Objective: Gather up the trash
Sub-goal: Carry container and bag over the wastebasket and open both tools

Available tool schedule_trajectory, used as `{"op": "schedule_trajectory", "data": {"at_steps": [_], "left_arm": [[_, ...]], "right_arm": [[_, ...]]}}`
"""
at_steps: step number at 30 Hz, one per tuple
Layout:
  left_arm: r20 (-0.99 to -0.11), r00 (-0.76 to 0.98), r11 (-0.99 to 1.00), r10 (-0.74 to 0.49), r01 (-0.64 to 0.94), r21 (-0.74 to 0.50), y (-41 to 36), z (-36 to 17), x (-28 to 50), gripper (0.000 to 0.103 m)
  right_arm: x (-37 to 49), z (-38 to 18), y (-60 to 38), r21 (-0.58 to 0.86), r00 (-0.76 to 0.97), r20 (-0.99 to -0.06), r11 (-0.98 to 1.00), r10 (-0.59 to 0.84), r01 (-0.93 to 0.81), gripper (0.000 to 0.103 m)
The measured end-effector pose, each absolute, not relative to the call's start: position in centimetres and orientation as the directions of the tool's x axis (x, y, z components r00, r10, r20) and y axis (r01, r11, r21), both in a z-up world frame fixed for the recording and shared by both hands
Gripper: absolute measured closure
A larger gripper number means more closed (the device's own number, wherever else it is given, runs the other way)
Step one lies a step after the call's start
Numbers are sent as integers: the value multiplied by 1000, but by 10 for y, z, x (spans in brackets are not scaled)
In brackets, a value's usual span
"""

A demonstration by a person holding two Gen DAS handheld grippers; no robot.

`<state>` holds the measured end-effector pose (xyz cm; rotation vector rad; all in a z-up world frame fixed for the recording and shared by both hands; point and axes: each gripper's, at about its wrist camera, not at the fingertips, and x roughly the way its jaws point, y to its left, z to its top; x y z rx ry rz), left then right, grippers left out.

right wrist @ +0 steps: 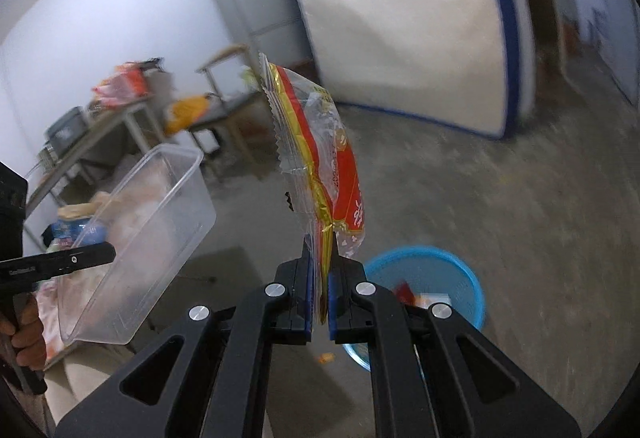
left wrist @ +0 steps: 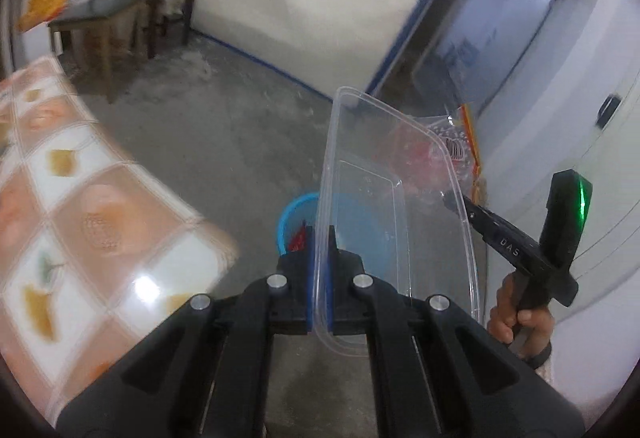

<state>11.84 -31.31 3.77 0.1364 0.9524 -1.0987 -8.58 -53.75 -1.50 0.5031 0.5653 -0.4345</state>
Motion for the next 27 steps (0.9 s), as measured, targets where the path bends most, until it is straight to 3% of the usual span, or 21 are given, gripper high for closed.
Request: {"op": "schedule_trajectory", "data": {"at_steps": [10, 15, 17, 19, 21, 23, 27], "left_arm": [[-875, 28, 578, -483, 761, -295, -454, -115, 120, 100], [-919, -17, 625, -395, 728, -282, -501, -192, 126, 100], [-932, -62, 611, -358, 739, -284, -512, -222, 125, 91], [-940, -111, 618, -322, 727, -297, -510, -242, 124, 65], [-927, -137, 626, -350, 702, -340, -501, -247, 127, 58], [-913, -129, 625, -387, 692, -363, -495, -243, 129, 48], [-877, -107, 586, -468, 705, -399, -500, -218, 137, 44]], "right_arm": [[-78, -167, -617, 326, 580, -793, 673, -186, 663, 97], [-62, -212, -632, 305, 532, -826, 649, -185, 698, 97], [-55, -231, -641, 309, 512, -845, 642, -153, 702, 92], [-51, -250, -645, 299, 469, -876, 634, -113, 713, 85], [-51, -257, -643, 289, 457, -883, 642, -109, 710, 79], [-56, -251, -638, 280, 467, -874, 649, -132, 707, 60], [-75, -231, -633, 285, 507, -840, 637, -195, 716, 53]]}}
